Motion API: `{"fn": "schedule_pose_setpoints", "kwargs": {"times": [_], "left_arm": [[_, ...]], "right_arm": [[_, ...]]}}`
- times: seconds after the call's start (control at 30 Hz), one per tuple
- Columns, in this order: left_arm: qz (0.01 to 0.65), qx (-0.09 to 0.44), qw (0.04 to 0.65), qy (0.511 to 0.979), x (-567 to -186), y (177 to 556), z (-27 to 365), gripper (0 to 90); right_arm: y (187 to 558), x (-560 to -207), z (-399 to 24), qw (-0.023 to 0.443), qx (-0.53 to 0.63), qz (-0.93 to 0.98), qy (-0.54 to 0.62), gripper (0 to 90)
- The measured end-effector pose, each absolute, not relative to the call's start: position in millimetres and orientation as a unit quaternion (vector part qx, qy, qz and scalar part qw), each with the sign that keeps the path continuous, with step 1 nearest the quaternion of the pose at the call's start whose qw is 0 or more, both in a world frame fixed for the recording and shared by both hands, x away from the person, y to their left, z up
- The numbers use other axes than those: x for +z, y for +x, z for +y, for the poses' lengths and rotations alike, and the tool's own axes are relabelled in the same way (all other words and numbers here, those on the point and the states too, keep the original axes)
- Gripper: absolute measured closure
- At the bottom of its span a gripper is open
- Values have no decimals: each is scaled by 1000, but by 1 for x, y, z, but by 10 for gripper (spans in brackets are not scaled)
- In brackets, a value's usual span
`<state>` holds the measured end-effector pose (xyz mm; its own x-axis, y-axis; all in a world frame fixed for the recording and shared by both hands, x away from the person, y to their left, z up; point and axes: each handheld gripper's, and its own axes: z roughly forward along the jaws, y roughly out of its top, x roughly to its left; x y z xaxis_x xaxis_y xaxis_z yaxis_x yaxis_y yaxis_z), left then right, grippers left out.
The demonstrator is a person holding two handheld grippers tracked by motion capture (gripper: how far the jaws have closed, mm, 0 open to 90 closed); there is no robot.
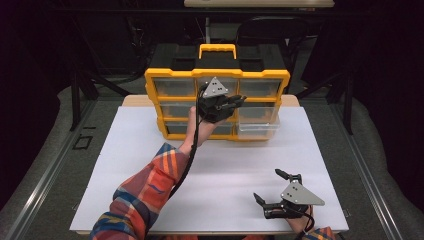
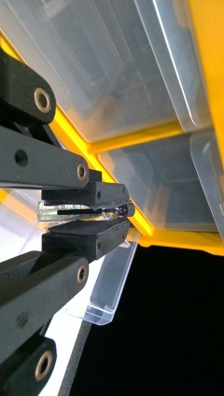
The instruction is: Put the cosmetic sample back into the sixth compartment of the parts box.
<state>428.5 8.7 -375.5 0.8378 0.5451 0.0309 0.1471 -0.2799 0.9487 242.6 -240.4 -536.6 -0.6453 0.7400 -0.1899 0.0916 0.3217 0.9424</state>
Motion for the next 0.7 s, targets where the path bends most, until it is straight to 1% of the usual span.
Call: {"fn": "schedule_pose_setpoints", "kwargs": {"times": [0.7], "left_arm": [[205,167,556,788,-380,432,-15,801]], "right_arm": [[243,-537,-241,316,514,748,277,3]]}}
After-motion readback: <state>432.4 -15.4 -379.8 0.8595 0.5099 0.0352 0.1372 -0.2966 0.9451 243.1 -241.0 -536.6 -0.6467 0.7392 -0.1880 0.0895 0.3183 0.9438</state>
